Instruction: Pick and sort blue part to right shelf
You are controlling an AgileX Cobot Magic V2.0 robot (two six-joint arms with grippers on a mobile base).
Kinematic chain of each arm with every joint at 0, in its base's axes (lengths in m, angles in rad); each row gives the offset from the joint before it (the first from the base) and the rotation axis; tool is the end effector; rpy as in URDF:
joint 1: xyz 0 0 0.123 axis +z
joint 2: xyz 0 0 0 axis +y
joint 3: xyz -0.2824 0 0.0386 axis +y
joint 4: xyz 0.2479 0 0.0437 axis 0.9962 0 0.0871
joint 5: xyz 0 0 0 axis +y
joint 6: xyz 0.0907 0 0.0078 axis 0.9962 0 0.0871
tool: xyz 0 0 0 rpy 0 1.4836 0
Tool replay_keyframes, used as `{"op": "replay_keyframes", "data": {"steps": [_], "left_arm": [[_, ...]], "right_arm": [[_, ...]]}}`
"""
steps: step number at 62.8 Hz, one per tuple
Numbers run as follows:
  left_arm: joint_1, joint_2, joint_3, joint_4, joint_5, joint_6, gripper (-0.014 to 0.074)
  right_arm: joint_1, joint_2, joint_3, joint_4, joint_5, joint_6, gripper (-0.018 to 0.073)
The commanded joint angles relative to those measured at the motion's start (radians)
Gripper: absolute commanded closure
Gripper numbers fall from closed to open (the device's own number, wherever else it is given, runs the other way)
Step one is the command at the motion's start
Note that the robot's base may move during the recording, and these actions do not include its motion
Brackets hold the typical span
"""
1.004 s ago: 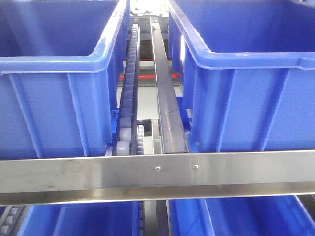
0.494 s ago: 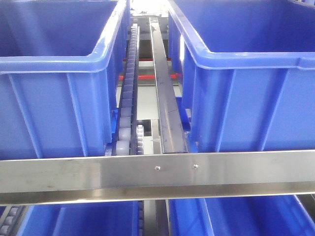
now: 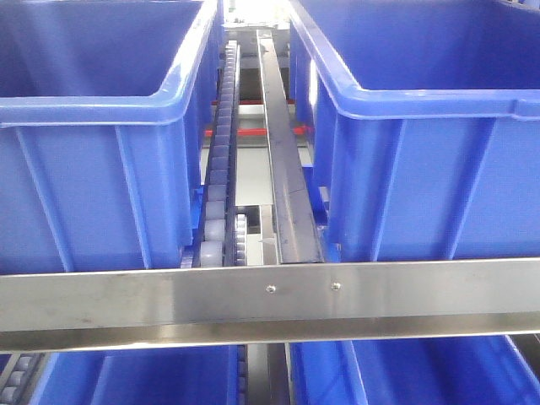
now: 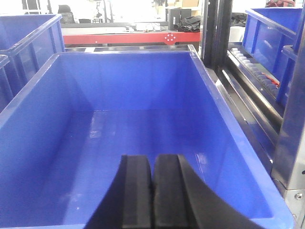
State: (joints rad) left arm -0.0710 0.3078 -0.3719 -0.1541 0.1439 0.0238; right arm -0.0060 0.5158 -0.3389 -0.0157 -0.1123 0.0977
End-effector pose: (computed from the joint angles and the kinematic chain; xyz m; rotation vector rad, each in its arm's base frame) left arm 0.0778 -0.0076 0.3055 -0.0278 1.5641 -0.1745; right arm 0.1161 -0.0005 0.2972 0.0668 1.5471 0.0616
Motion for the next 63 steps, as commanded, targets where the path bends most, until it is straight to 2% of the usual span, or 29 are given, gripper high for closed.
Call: {"op": "replay_keyframes", "data": {"steps": [1, 15, 38, 45, 56, 63], "left_arm": [[0.002, 0.006, -0.027, -0.011, -0.077, -0.001, 0.0472], [0.002, 0.006, -0.027, -0.011, -0.077, -0.001, 0.0472], [0.002, 0.006, -0.027, -0.011, -0.077, -0.001, 0.0472], [0.002, 0.006, -0.027, -0.011, -0.077, -0.001, 0.0472], [0.002, 0.006, -0.027, -0.011, -0.077, -0.001, 0.0472], [0.002, 0.006, -0.026, -0.011, -0.077, -0.001, 0.0472]], "right_arm": [[-0.008, 0.0, -0.028, -0.008, -0.088, -0.008, 0.0506], [-0.008, -0.038, 0.041, -0.009, -0.087, -0.008, 0.0506], [-0.008, -0.359, 0.297, -0.008, -0.054, -0.008, 0.0506], [-0.008, -0.43, 0.351, 0.045, -0.052, -0.009, 0.0506], [-0.008, -0.555, 0.349, 0.067, 0.05, -0.145, 0.0506], [-0.008, -0.548, 0.349, 0.083, 0.03, -0.148, 0.0506]]}}
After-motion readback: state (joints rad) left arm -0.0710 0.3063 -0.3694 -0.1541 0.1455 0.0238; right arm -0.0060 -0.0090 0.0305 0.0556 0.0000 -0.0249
